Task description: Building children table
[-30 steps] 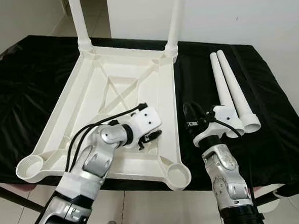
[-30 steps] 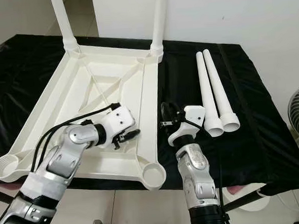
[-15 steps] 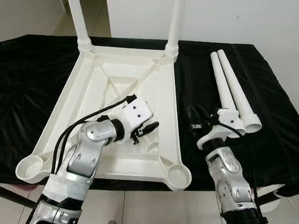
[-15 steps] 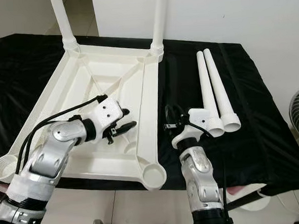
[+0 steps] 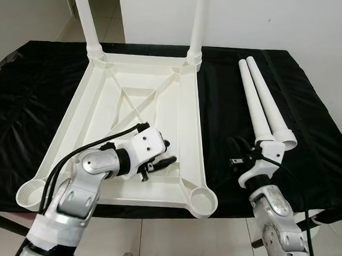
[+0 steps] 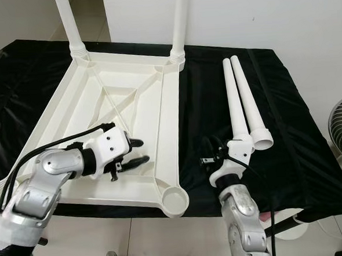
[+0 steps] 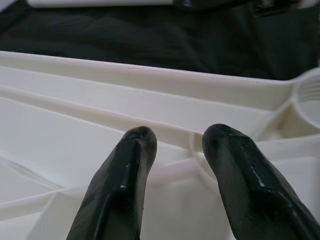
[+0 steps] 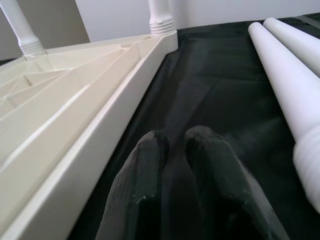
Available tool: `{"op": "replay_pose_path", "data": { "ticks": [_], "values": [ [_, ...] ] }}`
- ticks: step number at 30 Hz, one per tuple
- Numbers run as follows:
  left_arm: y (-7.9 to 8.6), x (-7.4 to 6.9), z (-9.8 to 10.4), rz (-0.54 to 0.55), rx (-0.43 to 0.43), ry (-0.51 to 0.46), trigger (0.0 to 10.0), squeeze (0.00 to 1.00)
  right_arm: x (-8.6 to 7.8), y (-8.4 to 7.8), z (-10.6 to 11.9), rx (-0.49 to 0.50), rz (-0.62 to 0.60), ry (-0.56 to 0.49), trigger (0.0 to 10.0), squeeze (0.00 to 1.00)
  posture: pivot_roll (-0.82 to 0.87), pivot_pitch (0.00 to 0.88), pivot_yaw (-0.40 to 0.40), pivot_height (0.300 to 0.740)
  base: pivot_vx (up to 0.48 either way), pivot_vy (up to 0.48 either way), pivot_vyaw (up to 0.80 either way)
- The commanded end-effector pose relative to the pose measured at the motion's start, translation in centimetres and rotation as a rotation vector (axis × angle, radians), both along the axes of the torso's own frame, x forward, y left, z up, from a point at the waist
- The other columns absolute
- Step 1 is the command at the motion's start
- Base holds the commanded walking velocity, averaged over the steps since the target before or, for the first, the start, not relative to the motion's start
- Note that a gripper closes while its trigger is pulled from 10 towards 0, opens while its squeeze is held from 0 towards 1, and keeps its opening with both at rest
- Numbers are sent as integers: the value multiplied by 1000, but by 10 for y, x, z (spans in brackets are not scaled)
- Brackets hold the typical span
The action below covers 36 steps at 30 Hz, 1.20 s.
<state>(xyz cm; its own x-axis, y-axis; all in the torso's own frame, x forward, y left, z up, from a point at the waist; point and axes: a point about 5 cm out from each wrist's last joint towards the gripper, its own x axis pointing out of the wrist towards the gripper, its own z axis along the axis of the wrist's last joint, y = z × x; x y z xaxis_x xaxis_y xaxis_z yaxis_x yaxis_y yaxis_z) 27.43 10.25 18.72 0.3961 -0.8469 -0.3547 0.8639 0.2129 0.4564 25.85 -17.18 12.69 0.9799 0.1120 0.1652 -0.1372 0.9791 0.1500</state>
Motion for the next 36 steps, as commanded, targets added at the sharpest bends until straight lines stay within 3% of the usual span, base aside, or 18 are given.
{"op": "replay_pose_path", "data": {
  "ticks": [1, 9, 13, 18, 29, 36],
  "values": [
    [-2, -6, 0, -53, 0, 17, 10000, 0, -2, -4, -1, -1, -4, 12, 10000, 0, 124, 116, -31, 740, 0, 0, 0],
    [8, -22, -1, -164, 42, 69, 10000, 0, -7, -9, -3, -35, 14, 29, 10000, 0, 122, 120, -33, 740, 0, 0, 0],
    [8, -23, -5, -168, 71, 69, 10000, 0, -7, -8, -2, -39, 19, 29, 10000, 0, 121, 120, -33, 740, 0, 0, 0],
    [9, -14, -21, -111, 183, 3, 10000, 0, -6, -5, 2, -30, 25, 17, 10000, 0, 116, 121, -31, 740, 0, 0, 0],
    [11, 10, -33, 58, 230, -65, 10000, 0, -9, 0, 24, -7, 36, -54, 10000, 0, 104, 123, -28, 740, 0, 0, 0],
    [6, 12, -38, 68, 211, -49, 10000, 0, -16, 2, 31, 4, 39, -79, 10000, 0, 92, 123, -30, 740, 0, 0, 0]
  ]
}}
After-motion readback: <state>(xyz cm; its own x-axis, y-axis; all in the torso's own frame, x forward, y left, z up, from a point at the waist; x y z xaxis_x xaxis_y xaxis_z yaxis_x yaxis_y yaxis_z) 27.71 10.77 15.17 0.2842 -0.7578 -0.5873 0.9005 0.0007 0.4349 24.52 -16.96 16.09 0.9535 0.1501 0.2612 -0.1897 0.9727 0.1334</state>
